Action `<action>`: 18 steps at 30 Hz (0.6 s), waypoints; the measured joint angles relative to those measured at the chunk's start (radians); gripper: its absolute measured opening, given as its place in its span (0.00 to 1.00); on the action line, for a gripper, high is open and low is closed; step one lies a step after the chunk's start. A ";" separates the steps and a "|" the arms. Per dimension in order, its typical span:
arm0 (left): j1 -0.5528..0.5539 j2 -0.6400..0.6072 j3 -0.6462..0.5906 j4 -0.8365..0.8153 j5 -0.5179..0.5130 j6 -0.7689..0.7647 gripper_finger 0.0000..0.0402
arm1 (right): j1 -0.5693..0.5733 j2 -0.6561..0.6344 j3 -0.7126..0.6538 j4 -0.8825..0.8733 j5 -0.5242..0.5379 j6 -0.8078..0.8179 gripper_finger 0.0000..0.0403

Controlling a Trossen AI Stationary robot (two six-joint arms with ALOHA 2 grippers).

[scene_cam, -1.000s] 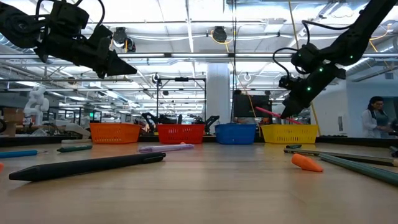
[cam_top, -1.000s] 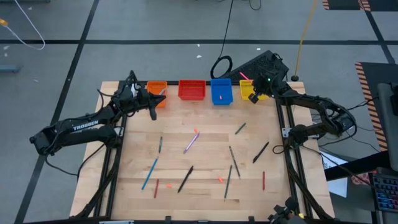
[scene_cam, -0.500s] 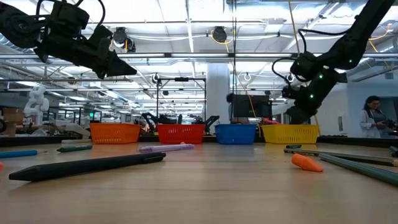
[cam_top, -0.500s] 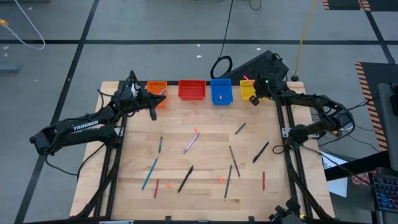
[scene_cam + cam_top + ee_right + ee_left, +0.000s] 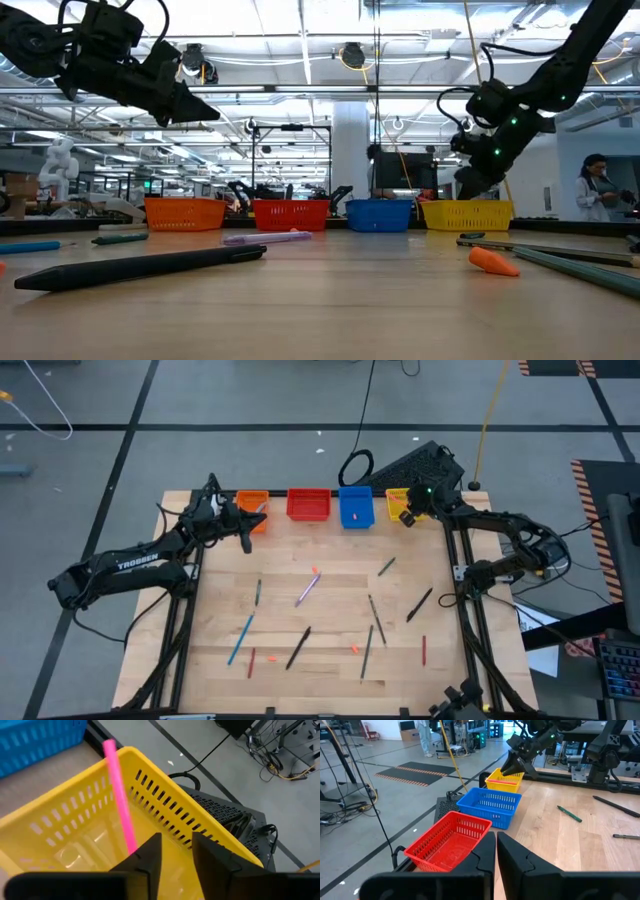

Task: Sort crayons/erasers/pens/pencils in bins
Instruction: Put the bottom green crayon into the red basket

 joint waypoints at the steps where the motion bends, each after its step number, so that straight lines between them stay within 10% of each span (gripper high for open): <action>1: 0.000 0.000 0.000 0.000 0.000 0.000 0.06 | 0.005 -0.008 0.000 -0.001 0.001 0.000 0.28; 18: 0.000 0.000 0.000 -0.001 0.019 -0.008 0.06 | 0.476 -0.293 -0.142 0.137 -0.013 0.285 0.03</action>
